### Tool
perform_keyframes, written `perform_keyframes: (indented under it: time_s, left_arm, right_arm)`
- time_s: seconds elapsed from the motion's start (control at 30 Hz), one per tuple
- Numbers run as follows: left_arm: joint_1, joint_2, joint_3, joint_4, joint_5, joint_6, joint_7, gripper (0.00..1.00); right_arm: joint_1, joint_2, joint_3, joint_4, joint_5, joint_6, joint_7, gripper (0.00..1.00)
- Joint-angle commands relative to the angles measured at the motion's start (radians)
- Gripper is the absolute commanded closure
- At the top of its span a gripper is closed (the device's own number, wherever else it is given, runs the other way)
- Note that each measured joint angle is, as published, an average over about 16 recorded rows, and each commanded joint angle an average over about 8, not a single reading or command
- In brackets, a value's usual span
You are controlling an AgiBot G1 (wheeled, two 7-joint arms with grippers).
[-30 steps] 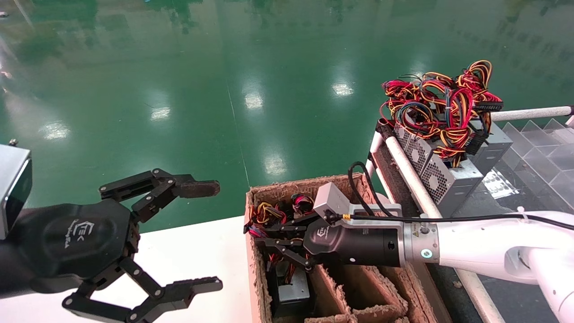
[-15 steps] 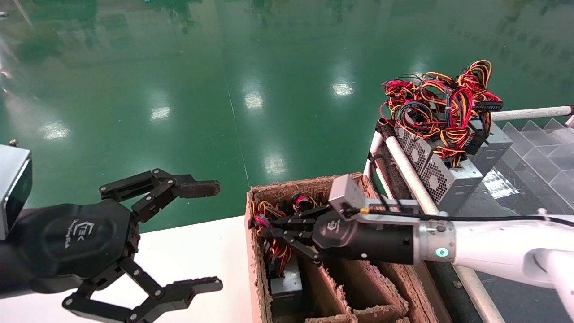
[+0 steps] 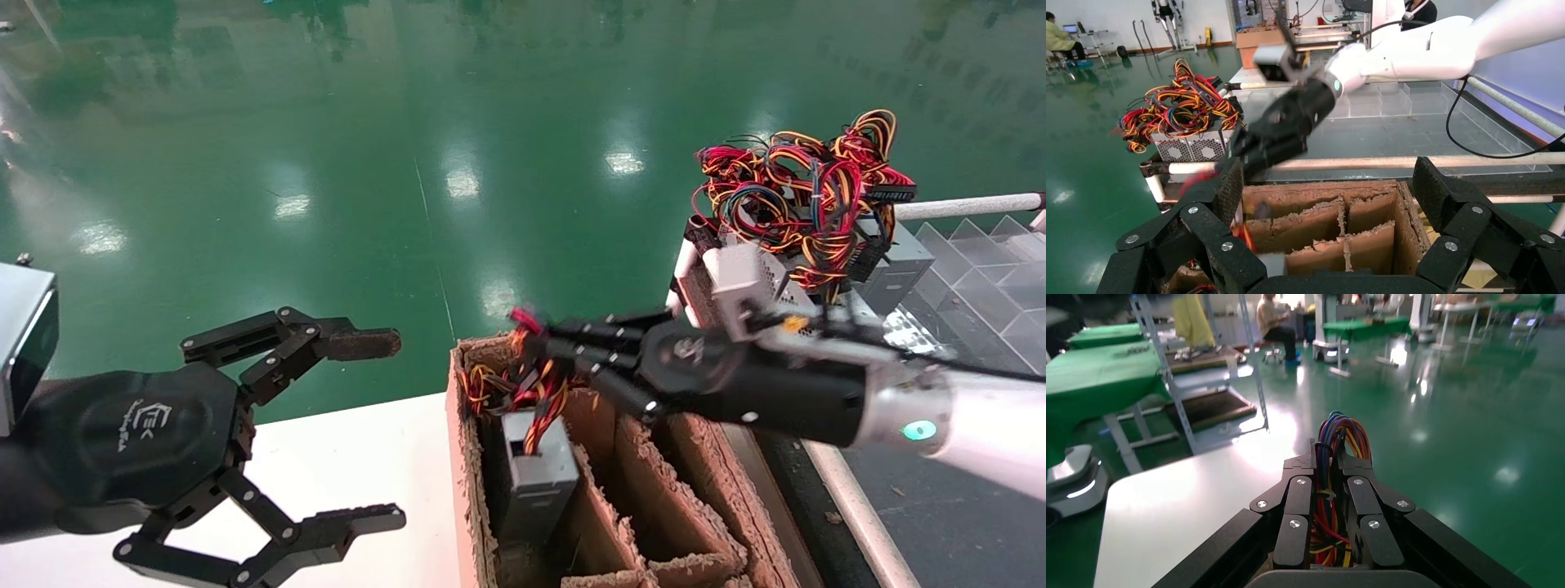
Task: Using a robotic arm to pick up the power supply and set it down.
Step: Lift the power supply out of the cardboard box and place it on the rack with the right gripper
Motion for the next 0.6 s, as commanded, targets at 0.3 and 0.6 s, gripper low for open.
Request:
perform_keyframes:
  time_s: [0.3,0.6]
  left_arm:
    - [0.0,0.0,0.0,0.0,0.0,0.0,0.0,0.0]
    - [0.0,0.0,0.0,0.0,0.0,0.0,0.0,0.0]
  right_arm:
    - [0.011,0.145,0.054,0.187,0.119,0.023,0.085,1.0]
    - [0.071,0.252,0.09,0.23,0.138,0.044,0.105,1.0]
